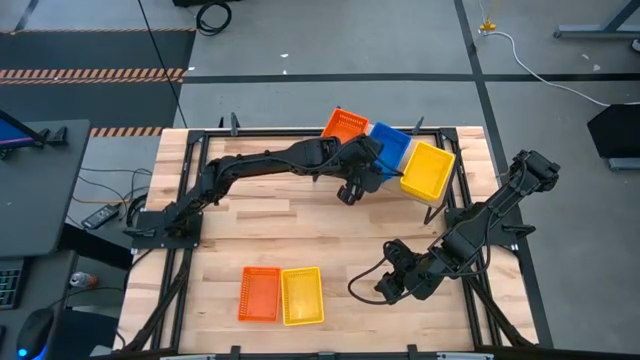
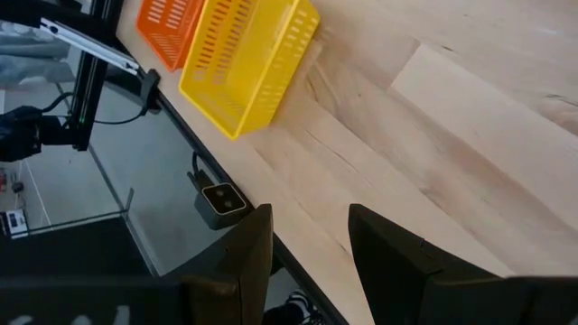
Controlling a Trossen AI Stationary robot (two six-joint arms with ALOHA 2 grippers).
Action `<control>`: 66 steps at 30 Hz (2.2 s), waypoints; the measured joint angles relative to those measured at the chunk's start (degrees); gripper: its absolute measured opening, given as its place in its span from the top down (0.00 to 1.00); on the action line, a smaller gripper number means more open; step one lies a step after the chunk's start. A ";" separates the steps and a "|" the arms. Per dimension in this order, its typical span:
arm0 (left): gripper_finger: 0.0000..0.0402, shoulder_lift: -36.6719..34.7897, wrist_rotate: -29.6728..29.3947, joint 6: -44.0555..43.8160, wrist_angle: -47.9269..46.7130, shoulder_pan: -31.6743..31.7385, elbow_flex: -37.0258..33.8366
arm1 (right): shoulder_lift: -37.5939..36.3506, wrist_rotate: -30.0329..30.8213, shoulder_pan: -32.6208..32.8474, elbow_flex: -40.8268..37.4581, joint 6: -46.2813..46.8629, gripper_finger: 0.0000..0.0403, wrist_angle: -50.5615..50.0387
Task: Stack baskets on shelf by color
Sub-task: Stack the yellow basket on the yellow basket on the shelf
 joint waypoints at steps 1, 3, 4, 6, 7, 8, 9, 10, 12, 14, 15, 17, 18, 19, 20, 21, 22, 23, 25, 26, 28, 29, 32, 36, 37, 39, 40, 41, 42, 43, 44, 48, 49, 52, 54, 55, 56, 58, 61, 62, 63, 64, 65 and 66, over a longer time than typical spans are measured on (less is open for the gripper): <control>0.96 0.00 0.05 0.00 0.03 -0.02 0.00 | 0.00 0.00 -0.02 0.00 0.00 0.62 0.00; 0.97 0.00 0.04 0.00 0.05 -0.05 0.00 | 0.00 0.00 -0.02 0.00 0.00 0.62 0.00; 0.98 0.00 0.02 -0.01 0.05 -0.05 0.00 | 0.00 0.02 -0.02 0.00 0.00 0.62 0.00; 0.98 0.00 0.02 0.00 0.31 -0.05 0.00 | 0.00 0.11 0.01 0.00 0.00 0.62 0.00; 0.98 0.00 0.02 -0.02 0.57 -0.08 0.00 | 0.00 0.27 -0.01 0.00 0.00 0.62 0.00; 0.98 0.00 0.02 -0.02 0.86 -0.19 0.00 | 0.00 0.28 -0.02 0.00 0.00 0.62 0.00; 0.98 0.00 -0.03 0.00 1.26 -0.27 0.00 | 0.00 0.30 -0.02 0.00 0.00 0.62 0.00; 0.97 0.00 -0.17 0.04 1.82 -0.35 0.00 | 0.00 0.30 -0.02 0.00 0.00 0.62 0.04; 0.96 -0.02 -0.87 0.69 2.56 -0.63 0.34 | 0.00 0.21 0.00 0.00 0.08 0.62 0.52; 0.95 -0.23 -1.79 1.69 4.23 -0.80 0.55 | 0.00 -0.21 -0.02 0.00 0.00 0.62 0.68; 0.95 -0.53 -2.39 1.86 4.65 -0.99 0.57 | 0.00 -0.59 0.01 0.00 -0.02 0.62 0.60; 0.96 -1.13 -3.73 1.79 5.78 -1.27 0.61 | 0.00 -1.51 0.05 0.00 -0.36 0.62 0.51; 0.97 -1.50 -4.45 1.49 5.83 -1.45 0.61 | 0.00 -1.70 0.05 0.00 -0.39 0.62 0.44; 0.97 -1.78 -5.17 1.41 5.73 -1.60 0.62 | 0.00 -1.69 0.05 0.00 -0.39 0.62 0.40; 0.98 -2.18 -5.99 1.38 5.70 -1.69 0.63 | 0.00 -1.70 0.05 0.00 -0.40 0.62 0.53; 0.98 -2.47 -6.93 1.05 5.17 -1.85 0.63 | 0.00 -1.70 0.05 0.00 -0.42 0.62 0.61; 0.98 -2.63 -8.07 -0.21 5.05 -1.98 0.66 | 0.00 -1.68 0.05 0.00 -0.44 0.62 0.55; 0.98 -2.85 -9.27 -2.20 4.79 -2.10 0.70 | 0.00 -1.68 0.05 0.00 -0.58 0.62 0.50; 0.98 -3.66 -11.32 -7.87 0.38 -2.18 0.66 | 0.00 -1.72 0.05 0.00 -1.57 0.62 0.32; 0.98 -4.09 -11.30 -11.05 -1.18 -2.47 0.67 | 0.00 -1.71 0.05 0.00 -1.94 0.62 0.30; 0.97 -5.26 -9.99 -17.65 -7.31 -2.89 0.66 | 0.00 -1.77 0.13 0.00 -2.47 0.62 0.28; 0.97 -5.73 -9.31 -20.59 -9.66 -3.31 0.68 | 0.00 -1.69 0.26 0.00 -2.55 0.62 0.42; 0.97 -6.92 -7.13 -30.90 -18.46 -5.12 0.68 | 0.00 -1.72 0.85 0.00 -2.96 0.62 0.72; 0.98 -8.07 -2.07 -47.05 -31.12 -7.91 0.66 | 0.00 -0.93 2.18 0.00 -3.45 0.62 1.65; 0.98 -8.20 -0.44 -50.43 -34.26 -8.82 0.66 | 0.00 -0.48 2.68 0.00 -3.62 0.62 2.04; 0.98 -8.26 1.65 -54.53 -39.21 -10.91 0.66 | 0.00 0.89 3.79 0.00 -4.42 0.62 3.03; 0.97 -8.26 1.89 -55.97 -42.10 -12.15 0.63 | 0.00 1.73 4.28 0.00 -5.06 0.62 3.78; 0.97 -8.26 2.07 -56.87 -44.24 -13.47 0.39 | 0.00 2.40 4.75 0.00 -5.96 0.62 4.46; 0.97 -8.26 2.25 -58.02 -45.49 -14.68 -0.01 | 0.00 2.87 5.22 0.00 -6.94 0.62 4.82; 0.96 -8.26 2.31 -59.74 -45.76 -15.96 -0.52 | 0.00 2.84 5.65 0.00 -7.59 0.62 4.99; 0.96 -8.26 2.61 -61.78 -45.50 -17.19 -1.04 | 0.00 2.55 6.06 0.00 -8.04 0.62 5.15; 0.92 -8.20 4.51 -67.13 -45.61 -22.19 -1.20 | 0.00 0.49 7.41 0.00 -9.50 0.62 5.60; 0.91 -8.20 4.53 -68.99 -45.56 -23.42 -1.20 | 0.00 0.13 7.74 0.00 -9.68 0.62 5.82; 0.86 -8.17 4.61 -75.33 -45.37 -26.93 -1.20 | 0.00 -0.09 8.78 0.00 -10.69 0.62 8.25; 0.82 -8.17 4.60 -78.37 -45.61 -29.48 -1.20 | 0.00 0.80 9.40 0.00 -12.01 0.62 9.90; 0.80 -8.17 4.60 -79.60 -45.56 -30.87 -1.20 | 0.00 1.70 9.71 0.00 -12.76 0.62 10.92; 0.79 -8.17 4.59 -80.56 -45.60 -32.28 -1.20 | 0.00 2.59 9.92 0.00 -13.38 0.62 11.83; 0.75 -8.17 4.61 -82.24 -45.59 -34.95 -1.20 | 0.00 4.28 10.08 0.00 -14.23 0.62 13.02; 0.70 -8.17 3.84 -84.34 -45.61 -38.19 -1.20 | 0.00 4.98 10.06 0.00 -15.62 0.62 15.43; 0.68 -8.17 3.31 -84.94 -45.59 -39.02 -1.20 | 0.00 4.97 10.04 0.00 -16.21 0.62 16.14; 0.67 -8.17 2.65 -85.64 -45.61 -39.63 -1.20 | 0.00 4.96 10.04 0.00 -16.76 0.62 16.83; 0.66 -8.17 2.33 -86.03 -45.60 -40.06 -1.20 | 0.00 4.91 10.04 0.00 -17.37 0.62 17.65; 0.65 -8.28 2.15 -86.59 -45.58 -40.55 -1.20 | 0.00 4.85 10.00 0.00 -17.84 0.62 18.53; 0.64 -8.55 2.00 -87.34 -45.61 -41.25 -1.25 | 0.00 4.82 9.95 0.00 -17.98 0.62 18.95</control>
